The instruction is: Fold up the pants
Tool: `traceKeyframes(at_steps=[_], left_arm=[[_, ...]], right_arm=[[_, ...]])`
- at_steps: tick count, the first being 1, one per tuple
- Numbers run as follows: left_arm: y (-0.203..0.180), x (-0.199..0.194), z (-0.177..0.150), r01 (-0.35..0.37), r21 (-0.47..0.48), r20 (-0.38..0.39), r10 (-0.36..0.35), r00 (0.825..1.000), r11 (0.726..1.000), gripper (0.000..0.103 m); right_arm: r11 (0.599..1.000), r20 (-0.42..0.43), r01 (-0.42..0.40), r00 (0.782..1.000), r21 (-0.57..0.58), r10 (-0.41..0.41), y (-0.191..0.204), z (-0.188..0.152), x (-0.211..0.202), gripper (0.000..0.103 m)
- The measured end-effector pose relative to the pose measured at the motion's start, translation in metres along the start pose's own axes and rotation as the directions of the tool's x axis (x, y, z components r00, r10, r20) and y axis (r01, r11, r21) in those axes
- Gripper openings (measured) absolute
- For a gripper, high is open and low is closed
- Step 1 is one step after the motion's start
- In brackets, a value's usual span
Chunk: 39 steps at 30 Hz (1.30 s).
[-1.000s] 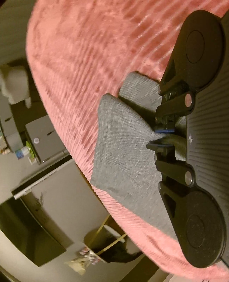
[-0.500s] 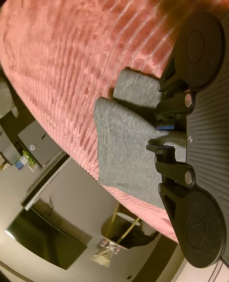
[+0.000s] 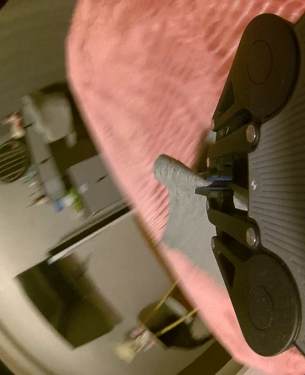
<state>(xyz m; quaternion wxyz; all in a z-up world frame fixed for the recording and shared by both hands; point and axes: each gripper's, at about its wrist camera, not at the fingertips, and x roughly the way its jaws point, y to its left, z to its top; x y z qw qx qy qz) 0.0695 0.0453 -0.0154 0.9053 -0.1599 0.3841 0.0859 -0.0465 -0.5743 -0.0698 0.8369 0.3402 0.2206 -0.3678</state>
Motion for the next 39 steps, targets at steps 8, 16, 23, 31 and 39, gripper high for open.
traceKeyframes(at_steps=[8,16,23,31,39], left_arm=[[0.003,0.023,-0.009,0.065,-0.004,-0.107,-0.065,0.992,0.998,0.096],[0.003,0.02,-0.011,0.061,-0.031,-0.107,-0.064,0.992,0.998,0.096],[0.004,0.018,-0.012,0.05,-0.051,-0.102,-0.055,0.993,0.997,0.096],[0.002,0.016,-0.014,0.055,-0.05,-0.092,-0.06,0.994,0.997,0.096],[0.003,0.008,-0.014,0.056,-0.066,-0.055,-0.06,0.997,0.996,0.096]], right_arm=[[0.939,-0.033,-0.201,0.975,0.279,0.219,-0.052,0.001,-0.012,0.038],[0.928,-0.048,-0.199,0.973,0.316,0.225,-0.058,0.007,-0.013,0.048],[0.905,-0.063,-0.233,0.96,0.356,0.272,-0.073,0.012,0.0,0.059],[0.884,-0.101,-0.309,0.926,0.35,0.364,-0.066,0.024,0.024,0.04],[0.901,0.065,-0.411,0.912,0.142,0.406,-0.038,0.047,-0.017,0.01]])
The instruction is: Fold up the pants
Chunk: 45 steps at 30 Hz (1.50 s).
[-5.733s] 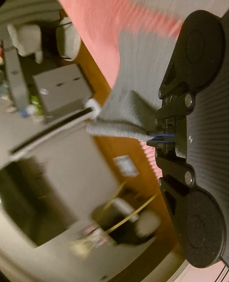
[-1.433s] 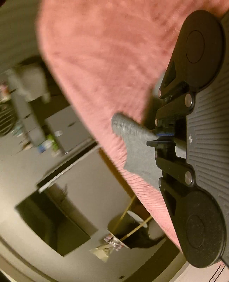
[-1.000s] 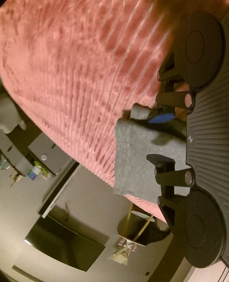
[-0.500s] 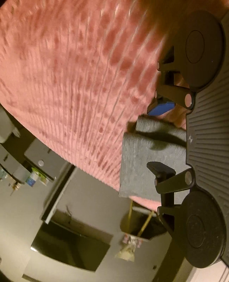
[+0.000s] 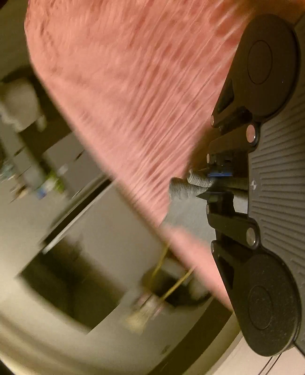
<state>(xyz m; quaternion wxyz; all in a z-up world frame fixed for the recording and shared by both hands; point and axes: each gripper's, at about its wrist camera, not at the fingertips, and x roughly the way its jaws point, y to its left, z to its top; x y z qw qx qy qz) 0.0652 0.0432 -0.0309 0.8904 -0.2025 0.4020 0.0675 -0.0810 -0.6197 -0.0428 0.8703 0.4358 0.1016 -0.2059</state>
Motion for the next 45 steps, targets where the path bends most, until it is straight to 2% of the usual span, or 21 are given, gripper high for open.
traceKeyframes(at_steps=[1,2,4,5,6,8,11,13,15,17,20,22,24,25,26,29,32,34,41,44,45], left_arm=[[0.001,-0.001,0.0,0.001,-0.005,0.006,-0.001,1.0,1.0,0.096],[0.001,-0.002,0.0,0.001,-0.01,0.009,-0.001,1.0,1.0,0.096],[0.002,-0.001,0.001,0.005,-0.014,0.004,-0.005,1.0,1.0,0.096],[0.002,0.0,0.001,0.006,-0.014,-0.001,-0.006,1.0,1.0,0.096],[0.002,0.0,0.001,0.005,-0.013,-0.005,-0.005,1.0,1.0,0.096],[0.002,0.0,0.001,0.012,-0.014,-0.006,-0.012,1.0,1.0,0.096],[0.003,0.001,0.002,0.027,-0.027,-0.005,-0.027,1.0,0.999,0.096],[0.002,0.003,0.001,0.032,-0.029,-0.014,-0.033,0.999,0.999,0.096],[-0.001,0.005,-0.001,0.032,-0.02,-0.018,-0.033,0.999,0.999,0.096],[-0.003,0.003,-0.002,0.04,-0.006,-0.015,-0.04,0.999,0.999,0.096],[-0.003,-0.002,-0.003,0.061,0.004,-0.007,-0.061,0.998,0.998,0.096],[-0.003,-0.004,-0.004,0.068,0.004,-0.002,-0.068,0.998,0.998,0.096],[-0.004,-0.005,-0.004,0.073,0.009,0.001,-0.073,0.997,0.997,0.096],[-0.005,-0.005,-0.005,0.075,0.018,0.002,-0.075,0.997,0.997,0.096],[-0.007,-0.005,-0.005,0.078,0.031,0.003,-0.078,0.997,0.996,0.096],[-0.014,-0.006,-0.007,0.08,0.069,0.005,-0.08,0.997,0.994,0.096],[-0.019,-0.006,-0.009,0.067,0.098,0.014,-0.068,0.998,0.993,0.096],[-0.021,-0.005,-0.01,0.058,0.114,0.015,-0.06,0.998,0.992,0.096],[-0.026,0.001,-0.008,0.01,0.146,0.018,-0.012,1.0,0.989,0.095],[-0.027,0.008,-0.003,-0.036,0.148,0.026,0.032,0.999,0.988,0.094],[-0.029,0.011,0.001,-0.053,0.151,0.039,0.048,0.998,0.987,0.094]], right_arm=[[1.0,0.011,-0.011,1.0,0.015,0.011,-0.003,-0.001,-0.001,0.01],[1.0,0.01,0.018,1.0,-0.003,-0.018,-0.006,-0.004,0.001,0.011],[0.983,-0.035,0.17,0.984,-0.075,-0.173,-0.013,-0.011,0.017,0.019],[0.959,-0.069,0.269,0.959,-0.089,-0.275,-0.019,-0.013,0.023,0.029],[0.958,-0.076,0.28,0.956,-0.061,-0.284,-0.027,-0.013,0.02,0.028],[0.97,-0.016,0.243,0.97,0.018,-0.242,-0.031,-0.009,0.0,0.035],[0.983,0.018,0.18,0.983,0.042,-0.181,-0.028,-0.004,-0.022,0.038],[0.992,-0.023,0.114,0.993,0.059,-0.113,-0.025,-0.006,-0.026,0.038],[0.994,-0.074,0.096,0.993,0.056,-0.092,-0.02,-0.014,-0.021,0.037],[0.994,-0.104,0.107,0.989,0.039,-0.102,-0.015,-0.023,-0.011,0.034],[0.978,-0.181,0.189,0.968,0.088,-0.171,-0.022,-0.029,0.009,0.034],[0.976,-0.184,0.172,0.972,0.138,-0.145,-0.026,-0.034,0.014,0.033],[0.975,-0.188,0.147,0.975,0.165,-0.115,-0.027,-0.035,0.018,0.014],[0.975,-0.185,0.146,0.976,0.166,-0.115,-0.025,-0.035,0.02,0.009],[0.977,-0.172,0.144,0.978,0.154,-0.117,-0.023,-0.035,0.019,0.005],[0.984,-0.097,0.169,0.982,0.063,-0.162,-0.015,-0.033,0.01,0.003],[0.955,-0.044,0.289,0.955,-0.064,-0.292,-0.012,-0.036,0.006,0.002],[0.949,-0.059,0.3,0.95,-0.096,-0.306,-0.017,-0.041,0.01,0.002],[0.948,-0.045,0.297,0.952,-0.116,-0.304,-0.006,-0.036,-0.006,0.007],[0.944,-0.003,0.285,0.957,-0.167,-0.29,0.015,-0.041,-0.023,0.026],[0.947,-0.006,0.267,0.962,-0.18,-0.272,0.023,-0.044,-0.023,0.029]])
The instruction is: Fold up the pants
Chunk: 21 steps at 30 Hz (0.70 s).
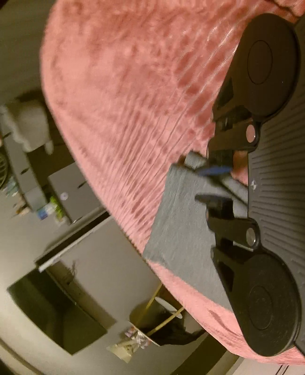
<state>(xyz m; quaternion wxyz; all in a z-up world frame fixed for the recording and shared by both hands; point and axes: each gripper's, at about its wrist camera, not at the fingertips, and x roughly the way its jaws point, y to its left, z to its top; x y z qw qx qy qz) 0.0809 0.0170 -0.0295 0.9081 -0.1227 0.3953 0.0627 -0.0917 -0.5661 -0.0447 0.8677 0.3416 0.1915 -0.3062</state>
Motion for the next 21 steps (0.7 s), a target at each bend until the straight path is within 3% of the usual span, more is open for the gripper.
traceKeyframes(at_steps=[2,4,6,8,10,11,12,13,15,17,21], left_arm=[[-0.009,0.004,0.008,-0.007,0.028,0.038,0.006,0.999,1.0,0.094],[-0.02,0.008,0.017,0.017,0.071,0.069,-0.022,0.997,0.997,0.094],[-0.034,0.014,0.024,0.025,0.111,0.1,-0.036,0.994,0.994,0.094],[-0.045,0.024,0.031,-0.002,0.135,0.135,-0.016,0.991,0.991,0.094],[-0.055,0.039,0.037,-0.029,0.16,0.142,0.006,0.99,0.987,0.092],[-0.058,0.049,0.04,-0.036,0.175,0.133,0.013,0.991,0.984,0.089],[-0.061,0.058,0.041,-0.039,0.189,0.118,0.017,0.993,0.981,0.088],[-0.064,0.066,0.04,-0.044,0.202,0.101,0.023,0.995,0.979,0.085],[-0.066,0.086,0.038,-0.071,0.226,0.084,0.053,0.995,0.972,0.087],[-0.071,0.095,0.036,-0.121,0.244,0.132,0.091,0.987,0.962,0.095],[-0.074,0.111,0.045,-0.188,0.261,0.173,0.146,0.974,0.947,0.096]], right_arm=[[0.996,-0.032,-0.078,0.997,-0.048,0.077,0.024,-0.007,-0.005,0.031],[0.979,-0.084,-0.177,0.982,-0.099,0.169,0.055,-0.019,-0.008,0.04],[0.95,-0.134,-0.282,0.955,-0.137,0.264,0.087,-0.034,-0.01,0.054],[0.907,-0.188,-0.39,0.914,-0.16,0.36,0.116,-0.054,-0.008,0.067],[0.874,-0.274,-0.443,0.882,-0.199,0.384,0.137,-0.074,-0.001,0.068],[0.868,-0.327,-0.442,0.874,-0.227,0.36,0.146,-0.081,0.004,0.068],[0.874,-0.343,-0.418,0.881,-0.246,0.325,0.149,-0.084,0.008,0.068],[0.886,-0.355,-0.394,0.887,-0.244,0.296,0.148,-0.084,0.013,0.068],[0.906,-0.392,-0.377,0.875,-0.19,0.282,0.14,-0.081,0.024,0.068],[0.93,-0.419,-0.352,0.864,-0.108,0.278,0.126,-0.081,0.035,0.068],[0.935,-0.429,-0.354,0.847,-0.014,0.314,0.114,-0.085,0.041,0.067]])
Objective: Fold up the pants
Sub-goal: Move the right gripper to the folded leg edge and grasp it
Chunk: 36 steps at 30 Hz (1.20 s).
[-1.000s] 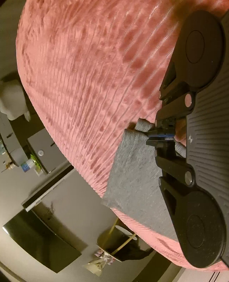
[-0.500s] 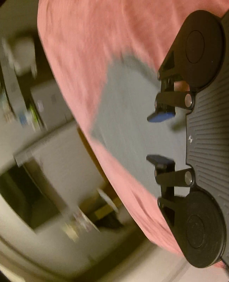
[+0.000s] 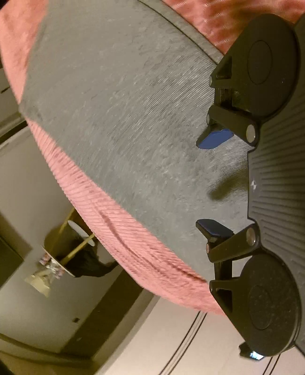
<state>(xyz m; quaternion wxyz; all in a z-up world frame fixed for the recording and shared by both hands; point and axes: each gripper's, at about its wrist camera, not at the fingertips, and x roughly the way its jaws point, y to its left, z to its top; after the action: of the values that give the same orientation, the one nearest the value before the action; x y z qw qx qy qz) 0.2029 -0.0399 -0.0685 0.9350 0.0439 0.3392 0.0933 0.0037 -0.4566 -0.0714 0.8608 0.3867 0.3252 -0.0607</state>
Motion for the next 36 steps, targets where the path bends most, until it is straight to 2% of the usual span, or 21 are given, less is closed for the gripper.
traceKeyframes(at_steps=[3,5,7,9,11,13,15,18,19,22,25,26,27,29,35,36], left_arm=[[0.009,-0.001,0.0,0.006,-0.047,-0.019,-0.007,1.0,0.999,0.097],[0.01,-0.016,-0.005,0.013,-0.064,-0.016,-0.014,1.0,0.998,0.09],[0.009,-0.032,-0.011,0.055,-0.08,-0.014,-0.056,0.998,0.995,0.089],[0.009,-0.05,-0.026,0.132,-0.11,-0.033,-0.136,0.99,0.985,0.089],[0.007,-0.065,-0.044,0.16,-0.118,-0.049,-0.167,0.985,0.98,0.09],[0.003,-0.08,-0.057,0.159,-0.086,-0.047,-0.164,0.985,0.983,0.09],[0.0,-0.092,-0.064,0.178,-0.066,-0.055,-0.182,0.982,0.982,0.09],[-0.002,-0.104,-0.071,0.194,-0.033,-0.065,-0.196,0.978,0.98,0.089],[-0.001,-0.106,-0.072,0.197,-0.039,-0.071,-0.199,0.977,0.98,0.089],[0.003,-0.111,-0.073,0.206,-0.087,-0.092,-0.214,0.972,0.975,0.088],[0.01,-0.113,-0.074,0.203,-0.128,-0.106,-0.216,0.971,0.971,0.088],[0.012,-0.114,-0.074,0.2,-0.138,-0.109,-0.215,0.97,0.97,0.088],[0.014,-0.114,-0.075,0.196,-0.145,-0.11,-0.213,0.971,0.97,0.088],[0.013,-0.115,-0.076,0.191,-0.144,-0.11,-0.207,0.972,0.971,0.087],[0.011,-0.117,-0.077,0.183,-0.14,-0.106,-0.198,0.974,0.973,0.086],[0.012,-0.118,-0.077,0.185,-0.152,-0.106,-0.202,0.973,0.971,0.086]], right_arm=[[0.999,0.001,-0.025,1.0,0.022,0.025,-0.006,0.0,0.002,0.067],[0.996,0.01,-0.059,0.998,0.07,0.058,-0.014,0.001,0.002,0.067],[0.987,0.023,-0.1,0.995,0.128,0.098,-0.024,0.001,0.0,0.067],[0.976,0.038,-0.129,0.992,0.177,0.124,-0.032,0.0,0.0,0.064],[0.965,0.057,-0.143,0.989,0.221,0.134,-0.034,0.001,0.004,0.06],[0.95,0.105,-0.147,0.987,0.275,0.122,-0.044,-0.001,-0.006,0.057],[0.949,0.16,-0.121,0.984,0.291,0.076,-0.055,-0.002,-0.017,0.048],[0.913,0.206,-0.124,0.977,0.389,0.045,-0.084,-0.002,-0.035,0.04],[0.918,0.225,-0.101,0.974,0.384,0.012,-0.091,-0.001,-0.043,0.039],[0.941,0.299,0.027,0.945,0.336,-0.134,-0.106,0.007,-0.072,0.039],[0.912,0.34,0.079,0.912,0.404,-0.23,-0.136,0.018,-0.1,0.041],[0.901,0.348,0.079,0.905,0.428,-0.244,-0.146,0.022,-0.107,0.044],[0.895,0.355,0.067,0.903,0.441,-0.242,-0.156,0.025,-0.112,0.049],[0.895,0.358,0.017,0.913,0.446,-0.196,-0.17,0.032,-0.113,0.054],[0.898,0.353,-0.045,0.927,0.438,-0.125,-0.181,0.056,-0.094,0.054],[0.899,0.348,-0.053,0.93,0.435,-0.114,-0.181,0.059,-0.088,0.05]])
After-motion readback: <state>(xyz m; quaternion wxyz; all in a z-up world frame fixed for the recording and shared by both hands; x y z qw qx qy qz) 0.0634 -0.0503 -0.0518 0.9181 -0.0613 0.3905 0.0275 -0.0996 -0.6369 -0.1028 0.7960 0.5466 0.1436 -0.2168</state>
